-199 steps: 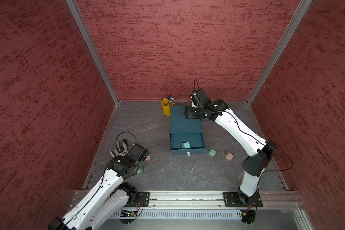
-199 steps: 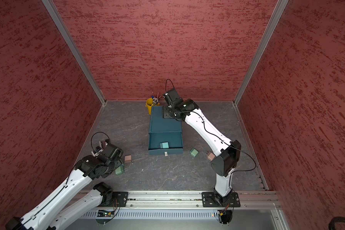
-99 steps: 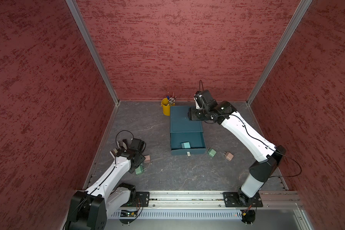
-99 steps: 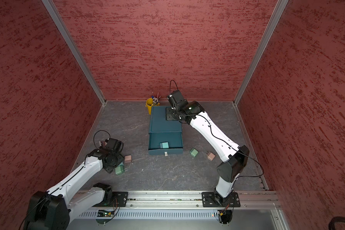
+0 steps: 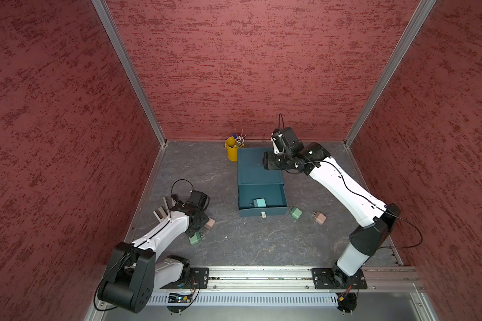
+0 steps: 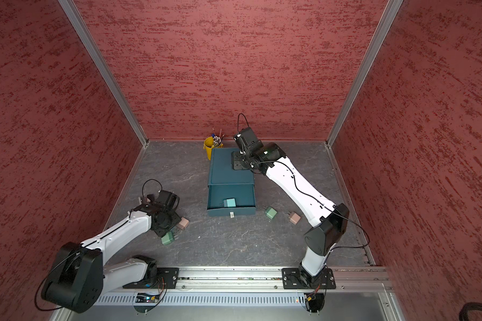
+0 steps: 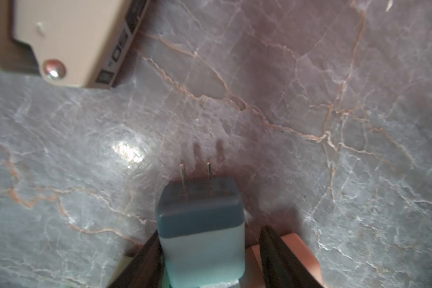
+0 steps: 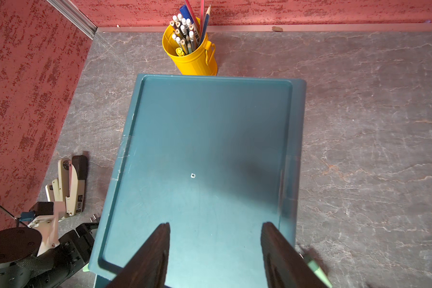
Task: Place the plugs into the drawer by color
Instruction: Pick up the plug from the center of the board.
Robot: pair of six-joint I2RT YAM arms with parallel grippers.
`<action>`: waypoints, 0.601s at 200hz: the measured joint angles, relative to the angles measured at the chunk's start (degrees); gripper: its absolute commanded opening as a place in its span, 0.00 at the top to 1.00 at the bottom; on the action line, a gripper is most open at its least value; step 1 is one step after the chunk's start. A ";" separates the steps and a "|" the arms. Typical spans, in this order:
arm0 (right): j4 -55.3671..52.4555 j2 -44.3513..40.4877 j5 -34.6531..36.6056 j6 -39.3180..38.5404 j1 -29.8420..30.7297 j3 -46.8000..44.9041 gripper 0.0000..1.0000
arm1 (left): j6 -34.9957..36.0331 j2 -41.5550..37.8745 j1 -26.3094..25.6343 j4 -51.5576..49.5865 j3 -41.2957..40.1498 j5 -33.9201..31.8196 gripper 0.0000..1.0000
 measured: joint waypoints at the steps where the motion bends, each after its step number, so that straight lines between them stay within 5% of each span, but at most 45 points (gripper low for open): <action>1: 0.02 0.00 0.00 0.00 0.00 0.00 0.38 | 0.00 0.00 0.00 0.02 0.00 0.00 0.41; 120: 1.75 -7.69 -0.04 1.36 0.00 -7.39 0.38 | 1.81 2.75 1.53 -1.46 4.92 -2.43 0.93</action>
